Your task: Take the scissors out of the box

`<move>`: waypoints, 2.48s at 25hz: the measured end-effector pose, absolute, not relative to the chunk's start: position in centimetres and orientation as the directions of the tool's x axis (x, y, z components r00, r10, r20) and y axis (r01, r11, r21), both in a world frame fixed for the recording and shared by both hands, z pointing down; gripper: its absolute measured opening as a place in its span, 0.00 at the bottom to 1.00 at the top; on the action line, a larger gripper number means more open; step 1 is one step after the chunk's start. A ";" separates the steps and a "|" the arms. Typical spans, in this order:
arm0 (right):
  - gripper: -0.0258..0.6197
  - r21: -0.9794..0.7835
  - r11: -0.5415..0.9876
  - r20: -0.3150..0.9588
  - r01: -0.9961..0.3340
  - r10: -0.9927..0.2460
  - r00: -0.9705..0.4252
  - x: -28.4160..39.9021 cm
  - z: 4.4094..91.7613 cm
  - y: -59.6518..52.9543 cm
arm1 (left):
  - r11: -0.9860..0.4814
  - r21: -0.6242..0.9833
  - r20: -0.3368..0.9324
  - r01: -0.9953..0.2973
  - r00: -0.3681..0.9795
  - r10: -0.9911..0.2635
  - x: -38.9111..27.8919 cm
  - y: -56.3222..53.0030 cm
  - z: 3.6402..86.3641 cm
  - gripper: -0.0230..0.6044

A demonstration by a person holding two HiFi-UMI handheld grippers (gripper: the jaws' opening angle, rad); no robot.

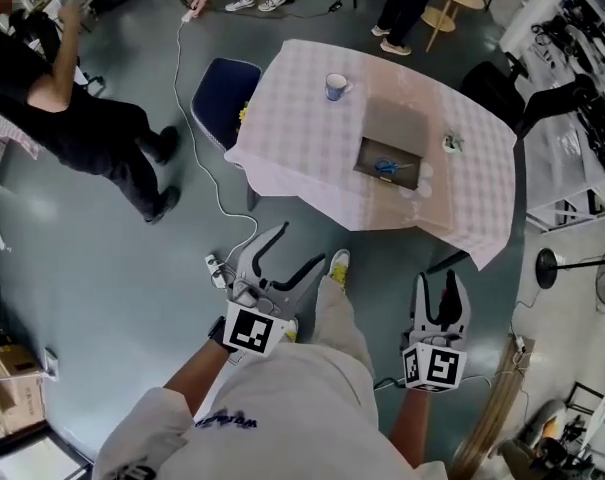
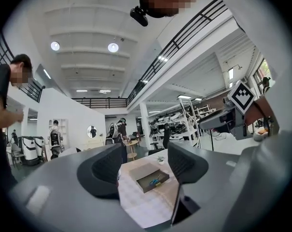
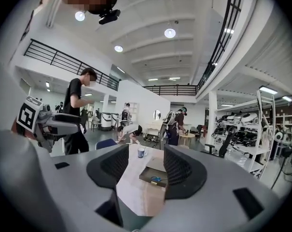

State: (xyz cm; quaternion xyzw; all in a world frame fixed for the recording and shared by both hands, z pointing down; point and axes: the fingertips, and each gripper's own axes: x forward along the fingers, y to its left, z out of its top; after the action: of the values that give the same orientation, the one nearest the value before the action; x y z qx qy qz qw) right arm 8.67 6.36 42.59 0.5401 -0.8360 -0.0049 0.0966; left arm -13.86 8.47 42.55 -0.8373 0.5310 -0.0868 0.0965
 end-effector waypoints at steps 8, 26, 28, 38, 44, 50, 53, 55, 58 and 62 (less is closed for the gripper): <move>0.36 0.113 0.564 0.206 -0.818 -0.819 -0.536 6.5 45.0 -8.6 | -0.412 -0.233 0.053 -0.881 0.411 -0.910 -8.5 -5.7 41.1 0.52; 0.33 0.269 0.656 0.383 -0.705 -0.745 -0.547 10.0 52.5 -23.1 | -0.352 -0.204 0.163 -0.914 0.323 -0.932 -8.8 -19.5 47.4 0.52; 0.33 0.282 0.680 0.419 -0.677 -0.722 -0.551 9.5 53.4 -23.6 | -0.361 -0.193 0.167 -0.912 0.332 -0.928 -8.8 -20.0 48.5 0.52; 0.31 0.299 0.852 0.622 -0.431 -0.516 -0.589 4.8 59.7 -25.9 | -0.366 -0.110 0.214 -0.924 0.337 -0.917 -10.1 -21.7 53.1 0.51; 0.31 0.294 0.926 0.720 -0.238 -0.378 -0.582 3.6 65.1 -27.9 | -0.375 -0.029 0.235 -0.927 0.358 -0.904 -9.3 -21.9 54.2 0.51; 0.30 0.205 0.977 0.830 -0.065 -0.208 -0.517 2.8 71.6 -28.6 | -0.366 -0.042 0.247 -0.930 0.346 -0.905 -9.6 -22.4 54.4 0.50; 0.26 0.139 0.990 0.873 -0.010 -0.127 -0.471 2.4 74.7 -28.6 | -0.335 -0.019 0.279 -0.942 0.317 -0.907 -10.3 -21.7 55.3 0.49; 0.26 0.099 0.995 0.899 0.007 -0.086 -0.429 2.9 76.3 -28.8 | -0.329 0.001 0.303 -0.944 0.314 -0.900 -10.2 -21.5 56.4 0.47; 0.26 0.076 0.996 0.927 0.055 -0.050 -0.372 2.8 78.2 -29.0 | -0.298 0.036 0.314 -0.954 0.294 -0.903 -10.7 -21.8 57.0 0.45; 0.23 0.020 0.998 0.949 0.067 0.002 -0.316 2.6 80.4 -29.3 | -0.263 0.085 0.322 -0.961 0.276 -0.905 -10.8 -21.6 57.2 0.42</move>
State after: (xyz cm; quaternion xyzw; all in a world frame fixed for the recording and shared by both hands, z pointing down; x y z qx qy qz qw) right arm 2.63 -29.26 80.42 -0.0212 -0.8108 -0.0279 0.5842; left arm -10.83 -21.61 57.18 -0.7877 0.5923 -0.1049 -0.1326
